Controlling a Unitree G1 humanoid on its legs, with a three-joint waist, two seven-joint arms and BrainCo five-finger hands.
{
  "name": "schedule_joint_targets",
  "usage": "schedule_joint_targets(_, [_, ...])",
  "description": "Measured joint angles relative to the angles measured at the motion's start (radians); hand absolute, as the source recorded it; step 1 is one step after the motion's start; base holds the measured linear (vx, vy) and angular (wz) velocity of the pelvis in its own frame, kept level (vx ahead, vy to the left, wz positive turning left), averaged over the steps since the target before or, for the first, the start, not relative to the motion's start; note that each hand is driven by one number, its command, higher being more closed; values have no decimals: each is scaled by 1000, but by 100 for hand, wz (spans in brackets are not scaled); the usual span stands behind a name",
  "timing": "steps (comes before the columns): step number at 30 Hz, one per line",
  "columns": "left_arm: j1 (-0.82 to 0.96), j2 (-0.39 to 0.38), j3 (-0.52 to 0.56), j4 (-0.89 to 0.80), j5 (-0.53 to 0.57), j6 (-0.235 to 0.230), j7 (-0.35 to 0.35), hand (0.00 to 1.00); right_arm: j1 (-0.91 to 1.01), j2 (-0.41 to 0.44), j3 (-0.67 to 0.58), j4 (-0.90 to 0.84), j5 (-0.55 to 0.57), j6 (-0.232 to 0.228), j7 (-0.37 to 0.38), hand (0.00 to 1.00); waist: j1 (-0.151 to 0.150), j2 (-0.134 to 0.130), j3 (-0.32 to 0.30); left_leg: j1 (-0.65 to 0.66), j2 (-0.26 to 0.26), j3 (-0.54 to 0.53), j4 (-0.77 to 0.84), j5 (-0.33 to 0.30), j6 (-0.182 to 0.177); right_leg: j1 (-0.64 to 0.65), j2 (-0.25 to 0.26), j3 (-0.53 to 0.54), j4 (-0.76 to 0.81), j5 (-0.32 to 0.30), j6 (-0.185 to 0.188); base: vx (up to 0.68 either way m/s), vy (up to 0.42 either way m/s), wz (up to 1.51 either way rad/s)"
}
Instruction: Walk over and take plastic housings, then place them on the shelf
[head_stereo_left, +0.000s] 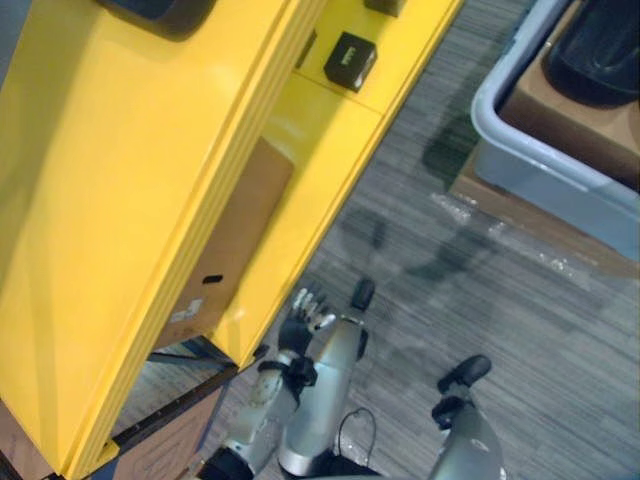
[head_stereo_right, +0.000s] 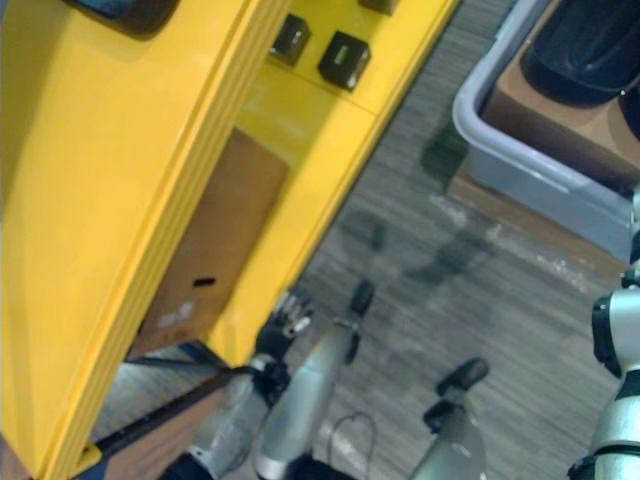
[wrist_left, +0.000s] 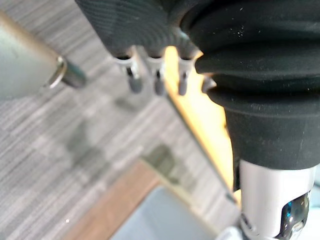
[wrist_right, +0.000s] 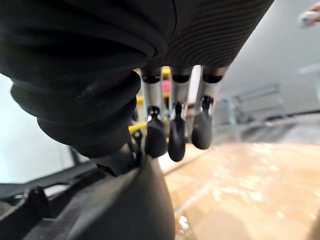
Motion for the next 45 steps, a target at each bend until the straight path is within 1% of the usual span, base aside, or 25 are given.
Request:
schedule_joint_targets(6, [32,3,3,-46,3,1,-1,0,-1,0,-32,1,41,-20,-2,0,-12,0,0,39,7,7,2,-6,-2,37,4,4,-1,-3,-5,-22,-4,-1])
schedule_joint_targets(8, [45,11,6,-63,3,2,-4,0,-1,0,-41,-6,46,-65,-2,0,-25,-1,0,54,9,11,1,-8,-3,54,8,4,-6,-4,-7,-40,-11,-2])
schedule_joint_targets(9, [56,23,21,-89,3,8,-16,0,-1,0,-42,-21,46,-107,2,0,-36,-3,2,69,15,16,-1,-11,-4,66,12,8,-11,-4,-7,-44,-21,-8])
schedule_joint_targets(12, [83,40,77,-147,3,10,-42,0,4,0,-48,-66,53,-161,16,0,-59,-15,10,99,26,25,-8,-13,-8,90,20,15,-19,-4,-7,-26,-40,-13])
schedule_joint_targets(14, [120,46,147,-225,4,18,-46,0,50,2,-97,-169,111,-230,30,0,-86,-49,34,147,41,40,-27,-16,-13,122,32,32,-30,-2,-5,8,-66,-20])
schedule_joint_targets(15, [125,48,164,-244,5,22,-47,0,68,3,-118,-204,119,-247,32,0,-94,-59,41,163,44,44,-36,-15,-14,132,33,33,-32,-3,-5,21,-77,-10])
schedule_joint_targets(17, [147,58,201,-317,17,49,-65,0,140,25,-214,-358,135,-297,46,0,-134,-101,64,214,53,56,-61,-15,-18,172,40,40,-47,-3,-6,37,-71,-10])
schedule_joint_targets(18, [154,63,204,-336,24,55,-69,0,172,34,-242,-411,135,-313,48,0,-145,-114,64,227,53,60,-71,-14,-19,178,40,42,-50,-3,-6,58,-49,-10])
schedule_joint_targets(19, [168,65,217,-381,46,71,-77,0,266,65,-308,-541,134,-340,52,0,-165,-135,66,260,53,66,-85,-15,-22,204,39,42,-54,-3,-6,72,-29,-16])
schedule_joint_targets(20, [186,64,238,-435,57,87,-80,0,373,119,-366,-673,132,-351,65,0,-177,-167,65,304,56,86,-107,-15,-22,227,36,48,-59,-3,-6,78,-28,-23])
schedule_joint_targets(21, [193,65,249,-459,68,89,-80,0,426,150,-384,-733,135,-358,73,0,-182,-182,62,325,58,97,-116,-16,-23,239,35,56,-60,-2,-7,95,-16,-29])
schedule_joint_targets(22, [195,65,267,-488,91,91,-81,0,541,215,-421,-846,138,-373,110,0,-198,-209,53,367,60,112,-132,-18,-25,266,34,61,-63,-2,-7,109,-14,-28])
schedule_joint_targets(23, [196,65,289,-508,95,96,-80,0,661,299,-444,-948,139,-375,153,0,-214,-243,25,396,63,128,-156,-20,-29,278,33,63,-67,-2,-7,110,-13,-28])
schedule_joint_targets(24, [196,66,297,-515,102,101,-78,0,719,342,-453,-997,140,-375,178,0,-218,-263,6,408,66,140,-168,-21,-29,278,33,68,-70,-2,-7,108,-16,-41])
schedule_joint_targets(25, [194,69,319,-525,133,113,-73,0,832,425,-460,-1082,141,-376,222,0,-228,-299,-29,432,69,164,-188,-25,-34,282,34,89,-81,-2,-7,100,-17,-38])
schedule_joint_targets(26, [193,70,327,-529,162,128,-64,0,939,492,-463,-1150,156,-380,276,0,-252,-325,-61,454,70,174,-205,-35,-39,300,35,93,-96,-2,-7,99,-13,-34])
schedule_joint_targets(28, [191,70,331,-529,197,139,-48,0,1076,574,-477,-1223,175,-400,355,0,-277,-355,-110,485,73,207,-223,-47,-39,311,34,112,-111,-2,-6,73,-1,-34])
schedule_joint_targets(29, [191,70,334,-529,205,141,-41,0,1114,595,-485,-1244,176,-407,378,0,-282,-362,-127,493,75,218,-226,-52,-37,311,34,119,-116,-2,-5,76,5,-41])
schedule_joint_targets(31, [182,63,337,-529,238,156,-29,0,1230,652,-509,-1299,220,-448,469,0,-321,-368,-180,514,80,241,-227,-62,-44,330,38,132,-131,1,-1,62,5,-31])
schedule_joint_targets(32, [180,59,339,-529,240,159,-27,0,1252,664,-509,-1306,226,-457,491,0,-325,-370,-192,524,83,252,-230,-64,-44,330,40,145,-133,1,-1,62,3,-41])
schedule_joint_targets(33, [172,54,337,-529,245,169,-19,0,1319,712,-507,-1331,258,-486,534,0,-336,-369,-225,545,86,271,-246,-66,-46,334,45,160,-138,2,-1,51,-1,-34])
schedule_joint_targets(37, [157,36,324,-516,247,174,-14,0,1437,817,-478,-1333,354,-545,581,0,-355,-360,-261,596,94,284,-278,-62,-49,360,53,172,-140,3,-1,35,-6,-13])
schedule_joint_targets(39, [156,35,312,-500,249,174,-14,0,1472,853,-451,-1329,395,-557,589,0,-357,-356,-275,614,94,302,-294,-59,-48,359,53,180,-140,5,-2,23,-1,-21])
schedule_joint_targets(43, [162,28,269,-454,265,196,-14,0,1536,941,-403,-1231,543,-607,597,0,-373,-332,-297,633,98,330,-321,-59,-47,358,58,201,-166,39,-13,-8,18,-20])
schedule_joint_targets(45, [183,29,259,-452,272,212,-14,0,1556,944,-371,-1206,533,-611,601,0,-385,-329,-299,638,100,336,-321,-60,-47,357,60,202,-166,39,-13,-3,18,-9])
